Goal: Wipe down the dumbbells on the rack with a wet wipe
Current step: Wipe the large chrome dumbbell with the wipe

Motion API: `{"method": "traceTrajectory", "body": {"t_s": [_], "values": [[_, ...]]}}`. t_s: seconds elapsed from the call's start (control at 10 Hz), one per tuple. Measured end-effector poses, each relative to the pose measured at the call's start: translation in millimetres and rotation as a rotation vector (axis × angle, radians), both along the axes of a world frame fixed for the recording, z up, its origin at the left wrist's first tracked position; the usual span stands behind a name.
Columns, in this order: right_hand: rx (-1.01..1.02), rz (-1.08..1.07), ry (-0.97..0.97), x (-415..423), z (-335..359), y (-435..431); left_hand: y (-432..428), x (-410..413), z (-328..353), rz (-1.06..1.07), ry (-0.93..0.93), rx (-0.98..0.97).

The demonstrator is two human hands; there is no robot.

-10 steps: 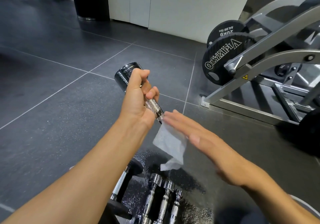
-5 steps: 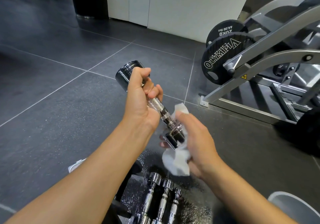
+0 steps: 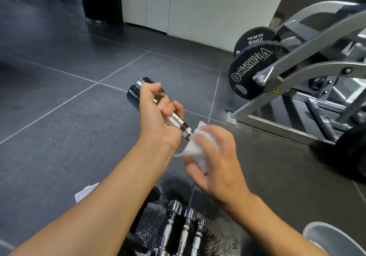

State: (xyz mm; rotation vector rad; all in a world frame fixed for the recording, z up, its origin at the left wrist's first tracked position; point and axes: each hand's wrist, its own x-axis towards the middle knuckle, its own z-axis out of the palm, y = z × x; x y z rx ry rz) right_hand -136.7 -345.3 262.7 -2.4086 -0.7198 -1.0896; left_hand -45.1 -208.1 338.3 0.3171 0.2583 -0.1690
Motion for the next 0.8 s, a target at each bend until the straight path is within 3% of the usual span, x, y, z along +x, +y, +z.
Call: {"method": "traceTrajectory", "body": {"t_s": [0.1, 0.2, 0.3, 0.4, 0.5, 0.7, 0.8], "values": [[-0.233, 0.042, -0.112, 9, -3, -16, 2, -1, 1, 0.003, -0.019, 0.023], [0.402, -0.005, 0.373, 5, 11, 2, 5, 0, 2, 0.016, -0.012, 0.017], [1.447, 0.212, 1.230, 11, 33, 15, 5, 0, 1, 0.000, 0.015, -0.018], [1.585, 0.098, 1.374, 15, 37, 13, 4, -1, 0, -0.004, 0.038, -0.038], [1.698, 0.097, 1.243, 20, 33, 12, 4, 0, 0, 0.006, 0.052, -0.056], [1.883, 0.453, 0.982, 5, 45, 7, 5, 4, -2, 0.015, 0.072, -0.047], [1.838, 0.466, 0.890, 0, 38, 6, 6, 6, -3, 0.023, 0.089, -0.051]]}}
